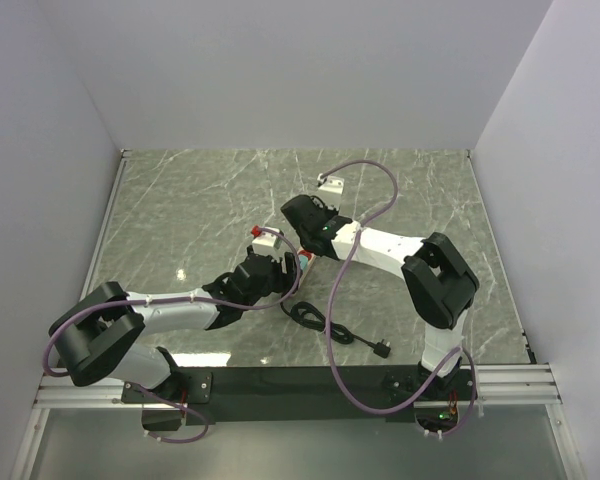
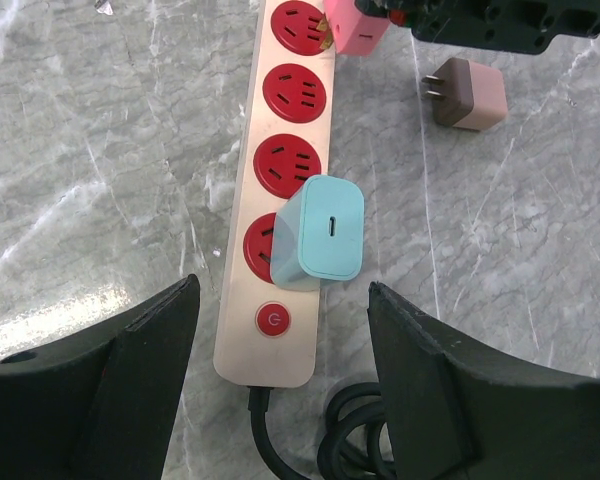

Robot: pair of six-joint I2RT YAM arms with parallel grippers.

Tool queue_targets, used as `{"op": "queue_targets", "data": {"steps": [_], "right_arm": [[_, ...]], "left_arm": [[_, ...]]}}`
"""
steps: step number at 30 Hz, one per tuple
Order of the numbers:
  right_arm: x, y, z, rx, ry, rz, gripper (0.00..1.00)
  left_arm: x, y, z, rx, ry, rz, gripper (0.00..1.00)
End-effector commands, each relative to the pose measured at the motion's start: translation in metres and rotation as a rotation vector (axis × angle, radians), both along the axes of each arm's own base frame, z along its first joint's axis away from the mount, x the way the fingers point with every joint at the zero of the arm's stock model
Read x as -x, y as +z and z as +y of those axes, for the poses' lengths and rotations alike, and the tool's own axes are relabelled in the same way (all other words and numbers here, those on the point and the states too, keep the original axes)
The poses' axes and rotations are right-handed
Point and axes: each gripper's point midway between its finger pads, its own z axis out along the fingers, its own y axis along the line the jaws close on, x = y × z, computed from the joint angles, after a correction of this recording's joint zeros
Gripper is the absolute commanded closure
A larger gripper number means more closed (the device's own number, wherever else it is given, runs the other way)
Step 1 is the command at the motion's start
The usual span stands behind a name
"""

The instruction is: Insert the plug

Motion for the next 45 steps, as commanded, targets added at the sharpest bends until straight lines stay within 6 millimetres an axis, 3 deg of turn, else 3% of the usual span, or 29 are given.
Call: {"op": "queue_targets", "data": {"steps": [1, 21, 45], "right_arm": [[-0.014, 0.015, 0.003, -0.007, -0.041, -0.066, 1.00], [-0.020, 0.000, 0.002, 0.040, -0.066, -0.040, 1.00], [-0.019, 0.016, -0.002, 0.000, -0.074, -0.096, 1.00]], "left_arm": [[-0.003, 0.014, -0.003, 0.045, 0.014, -0.025, 0.26], [-0.002, 0.011, -0.004, 0.037, 0.010, -0.018, 0.26], [-0.002, 0.010, -0.007, 0.036, -0.002, -0.014, 0.26]]}}
